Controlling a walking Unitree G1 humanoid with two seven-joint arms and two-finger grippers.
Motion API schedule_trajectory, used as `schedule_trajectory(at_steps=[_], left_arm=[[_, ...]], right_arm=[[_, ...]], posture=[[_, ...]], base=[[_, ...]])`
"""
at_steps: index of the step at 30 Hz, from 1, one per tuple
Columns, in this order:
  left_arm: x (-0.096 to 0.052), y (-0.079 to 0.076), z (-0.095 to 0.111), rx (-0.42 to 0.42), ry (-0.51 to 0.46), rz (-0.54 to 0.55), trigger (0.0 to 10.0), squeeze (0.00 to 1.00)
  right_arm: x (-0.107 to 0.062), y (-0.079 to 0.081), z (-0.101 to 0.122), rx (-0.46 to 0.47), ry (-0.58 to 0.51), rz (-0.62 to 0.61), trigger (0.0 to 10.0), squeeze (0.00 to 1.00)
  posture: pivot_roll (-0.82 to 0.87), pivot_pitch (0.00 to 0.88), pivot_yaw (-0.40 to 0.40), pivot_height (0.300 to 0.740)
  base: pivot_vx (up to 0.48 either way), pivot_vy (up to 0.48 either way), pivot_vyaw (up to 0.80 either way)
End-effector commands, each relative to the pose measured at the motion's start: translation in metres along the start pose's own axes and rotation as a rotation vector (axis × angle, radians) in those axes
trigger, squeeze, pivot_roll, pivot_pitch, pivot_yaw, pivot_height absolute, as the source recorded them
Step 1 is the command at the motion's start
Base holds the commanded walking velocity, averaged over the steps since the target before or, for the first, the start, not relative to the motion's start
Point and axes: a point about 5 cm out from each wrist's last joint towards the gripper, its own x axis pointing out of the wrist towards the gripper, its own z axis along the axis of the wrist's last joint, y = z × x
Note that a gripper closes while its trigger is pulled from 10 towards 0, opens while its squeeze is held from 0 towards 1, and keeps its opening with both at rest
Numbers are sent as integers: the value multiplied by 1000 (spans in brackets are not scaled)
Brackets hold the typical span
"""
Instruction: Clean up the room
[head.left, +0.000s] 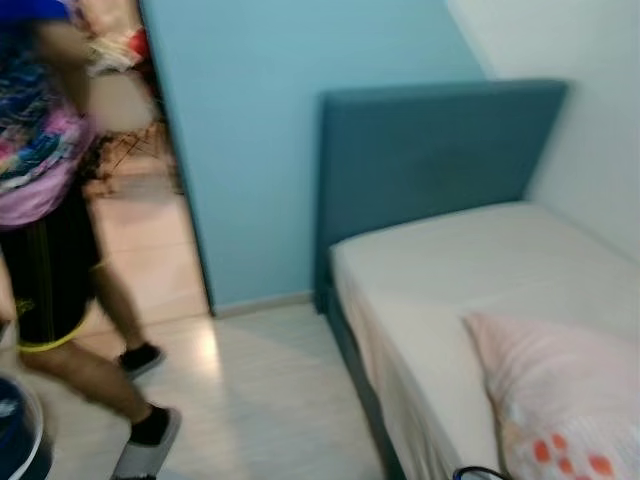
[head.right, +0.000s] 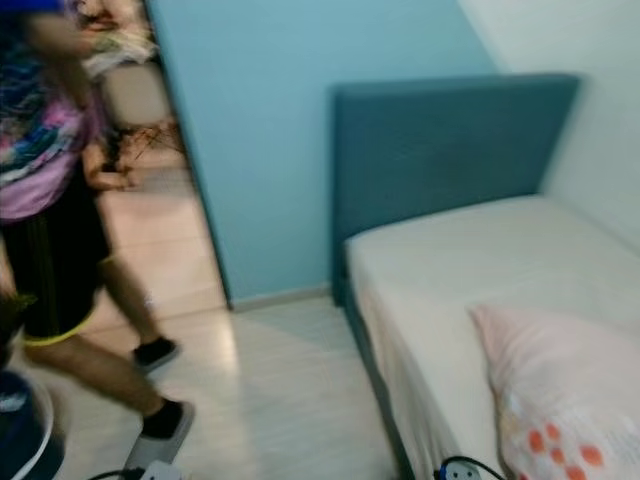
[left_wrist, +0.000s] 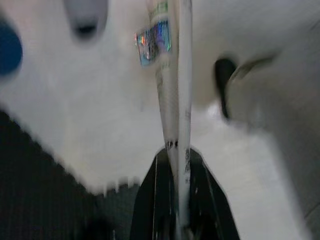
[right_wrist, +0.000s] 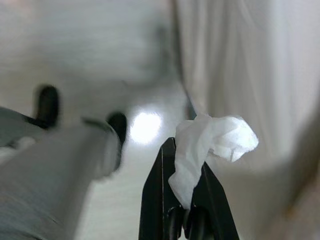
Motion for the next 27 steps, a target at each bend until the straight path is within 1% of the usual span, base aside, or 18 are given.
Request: schedule_trajectory(at_steps=[1,14,18,27], left_arm=[[0,-1,3,10,-8,-6,10000,0],[1,-1,4,15,-9,-5,10000,0],[2,-8,16,15,-32,-11,10000,0],[2,-8,16,11,-32,-14,10000,0]], right_arm=[[-1,-2,-7,-8,23,-2,10000,0],[-1,-4,-1,-6,1,3,10000,0],[1,-1,6,-34,-6,14,10000,0],[1,1,3,-28,3,18,10000,0]], posture=[[-2,0,-62,740],[0,0,-62,740],[7,0,-61,740],[5,0,-58,740]], base=[[0,0,756],[0,0,756],[0,0,753],[0,0,756]])
